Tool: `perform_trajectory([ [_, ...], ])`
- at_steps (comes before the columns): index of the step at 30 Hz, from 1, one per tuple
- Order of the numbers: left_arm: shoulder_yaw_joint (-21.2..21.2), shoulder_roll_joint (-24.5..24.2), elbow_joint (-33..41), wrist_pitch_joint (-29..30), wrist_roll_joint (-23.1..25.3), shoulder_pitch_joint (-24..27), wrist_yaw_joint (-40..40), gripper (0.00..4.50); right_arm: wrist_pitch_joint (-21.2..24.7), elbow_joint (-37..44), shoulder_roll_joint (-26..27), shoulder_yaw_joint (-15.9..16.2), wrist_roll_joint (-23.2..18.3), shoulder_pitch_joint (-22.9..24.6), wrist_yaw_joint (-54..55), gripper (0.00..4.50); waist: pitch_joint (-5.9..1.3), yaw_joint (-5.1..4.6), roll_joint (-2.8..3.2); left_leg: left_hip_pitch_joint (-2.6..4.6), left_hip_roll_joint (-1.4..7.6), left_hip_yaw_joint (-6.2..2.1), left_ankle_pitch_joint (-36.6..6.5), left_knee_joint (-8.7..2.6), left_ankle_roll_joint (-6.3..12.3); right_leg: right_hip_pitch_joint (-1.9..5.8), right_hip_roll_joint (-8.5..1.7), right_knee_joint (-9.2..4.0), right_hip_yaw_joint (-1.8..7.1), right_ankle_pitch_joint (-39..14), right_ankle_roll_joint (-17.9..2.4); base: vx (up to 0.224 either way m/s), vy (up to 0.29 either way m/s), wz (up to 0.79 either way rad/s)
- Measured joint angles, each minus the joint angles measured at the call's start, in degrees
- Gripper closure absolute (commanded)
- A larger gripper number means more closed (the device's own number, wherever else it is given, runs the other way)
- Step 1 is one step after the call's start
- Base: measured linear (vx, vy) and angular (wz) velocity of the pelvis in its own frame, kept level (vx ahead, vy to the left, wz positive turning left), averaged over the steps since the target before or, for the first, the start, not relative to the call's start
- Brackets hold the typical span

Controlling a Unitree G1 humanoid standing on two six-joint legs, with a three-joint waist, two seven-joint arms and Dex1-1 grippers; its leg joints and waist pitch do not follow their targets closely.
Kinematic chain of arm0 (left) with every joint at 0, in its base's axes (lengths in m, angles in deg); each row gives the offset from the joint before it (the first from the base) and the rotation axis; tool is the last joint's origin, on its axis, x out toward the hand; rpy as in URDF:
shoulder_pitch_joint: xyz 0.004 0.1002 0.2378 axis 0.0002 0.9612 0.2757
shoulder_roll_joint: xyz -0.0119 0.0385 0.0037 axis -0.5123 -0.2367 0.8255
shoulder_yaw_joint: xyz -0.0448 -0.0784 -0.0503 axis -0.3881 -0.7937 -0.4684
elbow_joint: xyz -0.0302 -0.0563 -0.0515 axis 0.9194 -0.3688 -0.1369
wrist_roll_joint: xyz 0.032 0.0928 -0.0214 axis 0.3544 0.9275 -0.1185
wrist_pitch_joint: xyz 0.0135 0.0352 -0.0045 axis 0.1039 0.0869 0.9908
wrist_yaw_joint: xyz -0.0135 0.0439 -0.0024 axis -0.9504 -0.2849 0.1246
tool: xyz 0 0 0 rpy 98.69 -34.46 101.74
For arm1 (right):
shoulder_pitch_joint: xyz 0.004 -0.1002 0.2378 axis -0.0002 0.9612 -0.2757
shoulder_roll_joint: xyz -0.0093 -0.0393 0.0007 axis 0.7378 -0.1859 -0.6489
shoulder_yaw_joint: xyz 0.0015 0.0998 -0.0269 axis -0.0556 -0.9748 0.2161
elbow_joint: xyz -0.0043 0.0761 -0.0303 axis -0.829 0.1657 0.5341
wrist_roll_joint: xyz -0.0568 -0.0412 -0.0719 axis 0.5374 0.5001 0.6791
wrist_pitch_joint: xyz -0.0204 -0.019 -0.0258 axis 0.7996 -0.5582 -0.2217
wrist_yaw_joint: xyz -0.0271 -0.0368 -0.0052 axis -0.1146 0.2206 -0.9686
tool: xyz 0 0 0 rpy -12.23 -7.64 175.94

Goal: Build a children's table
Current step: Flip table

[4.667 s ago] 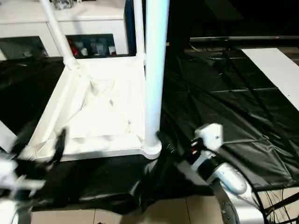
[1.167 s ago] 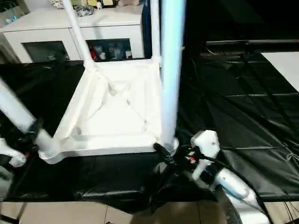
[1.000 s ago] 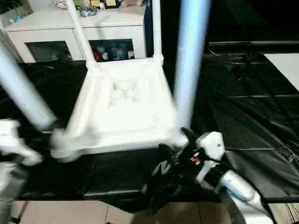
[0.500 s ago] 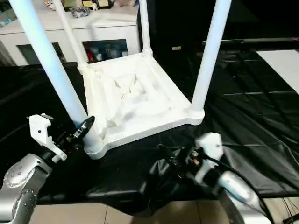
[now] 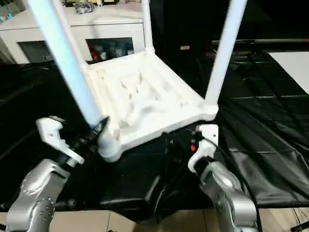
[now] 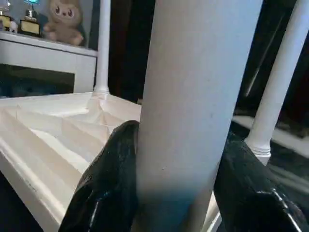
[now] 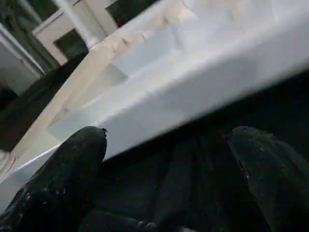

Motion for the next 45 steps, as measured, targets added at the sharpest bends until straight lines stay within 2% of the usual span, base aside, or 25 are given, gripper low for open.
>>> perform_trajectory([
  [6,-0.5,1.8,0.7,0.1,-1.5,0.6,0.5,2.58,2.6,-1.3,1.2,-3.7,-5.7,-2.0,0.8,0.0,0.08,0.06,-0.21,0.02,0.0,0.01,0.1,0.04,0.04,0.01,-0.01,0.05,0.01,-0.1,0.2,0.0,0.0,0.0],
  [8,-0.8,2.0,1.0,0.2,-1.5,0.9,0.5,2.58,4.0,-2.8,3.2,-6.8,-9.9,-4.1,0.8,0.0,0.1,-0.17,-0.25,0.04,0.0,0.02,0.1,0.06,0.05,0.01,-0.01,0.09,0.04,-0.1,0.3,0.0,0.0,0.0],
  [13,-1.0,1.9,1.3,0.1,-1.4,1.2,0.8,2.58,4.4,-6.8,6.6,-10.8,-16.5,-10.8,1.1,0.0,0.09,-0.04,-0.26,0.07,0.0,0.04,0.1,0.09,0.05,-0.03,-0.02,0.25,0.06,-0.1,0.3,0.0,0.0,0.0],
  [17,-1.3,1.9,1.3,0.4,-1.5,1.3,0.8,2.58,4.3,-11.4,7.4,-12.4,-16.9,-13.9,2.8,0.0,0.14,-0.26,-0.4,0.05,0.0,0.08,0.1,0.13,0.05,-0.1,-0.02,0.32,0.1,0.0,0.0,0.0,0.0,0.0],
  [21,-1.9,1.8,1.2,1.1,-1.4,1.4,0.6,2.58,2.6,-19.8,9.1,-15.5,-17.0,-19.7,7.3,0.0,0.34,-1.64,-0.83,0.07,0.01,0.13,0.2,0.19,-0.09,-0.32,-0.02,0.67,0.16,0.0,0.0,0.0,0.0,0.0],
  [22,-2.0,1.8,1.5,1.0,-1.4,1.4,0.7,2.58,2.3,-20.7,9.1,-15.8,-17.0,-20.0,8.0,0.0,0.41,-1.66,-0.99,0.02,0.01,0.13,0.3,0.19,-0.1,-0.43,-0.02,0.76,0.16,0.0,0.0,0.0,0.0,0.0],
  [24,-2.4,1.9,2.5,0.9,-1.7,1.5,1.0,2.58,2.2,-23.4,9.1,-16.7,-17.0,-20.6,9.2,0.0,0.46,-1.34,-1.1,-0.01,0.03,0.12,0.3,0.18,-0.12,-0.51,-0.02,0.9,0.14,0.0,-0.1,0.0,0.0,0.0],
  [28,-2.6,2.2,3.4,0.9,-2.7,2.0,1.9,2.58,2.7,-24.7,9.2,-16.8,-17.7,-21.5,8.9,0.0,0.43,-0.01,-1.08,-0.13,0.02,0.14,0.4,0.22,-0.05,-0.58,-0.04,0.92,0.15,0.0,-0.1,0.0,0.0,0.0],
  [30,-2.8,2.3,3.6,0.9,-2.7,2.1,2.3,2.58,2.9,-26.1,9.4,-17.7,-18.7,-22.6,8.9,0.0,0.4,0.19,-1.18,-0.13,0.01,0.15,0.4,0.23,-0.04,-0.58,-0.07,0.94,0.15,0.0,-0.1,0.0,0.0,0.0],
  [35,-3.0,2.3,3.6,0.9,-2.7,2.2,3.0,2.58,3.4,-27.5,9.3,-18.5,-19.4,-23.8,8.0,0.0,0.36,0.41,-1.29,-0.15,0.0,0.17,0.4,0.25,-0.03,-0.59,-0.09,0.96,0.15,0.0,-0.2,0.0,0.0,0.0],
  [41,-3.2,2.3,3.7,1.1,-3.2,2.2,3.2,2.58,0.3,-35.0,9.7,-20.1,-19.4,-29.5,7.9,0.0,0.37,0.31,-1.32,-0.19,0.01,0.19,0.4,0.3,-0.02,-0.68,-0.09,1.09,0.15,0.1,-0.2,0.0,0.0,0.0],
  [43,-3.3,2.3,3.7,1.1,-3.2,2.2,3.5,2.58,-0.1,-35.8,10.3,-20.8,-20.0,-30.7,7.7,0.36,0.37,0.39,-1.37,-0.19,0.01,0.19,0.4,0.3,-0.02,-0.68,-0.09,1.08,0.14,0.1,-0.2,0.0,0.0,0.0],
  [45,-3.4,2.3,3.7,1.2,-3.2,2.2,3.7,2.58,-0.4,-37.0,10.3,-21.2,-20.6,-30.9,7.3,0.39,0.39,0.35,-1.47,-0.2,0.01,0.19,0.4,0.3,-0.02,-0.68,-0.1,1.08,0.15,0.1,-0.2,0.0,0.0,0.0],
])
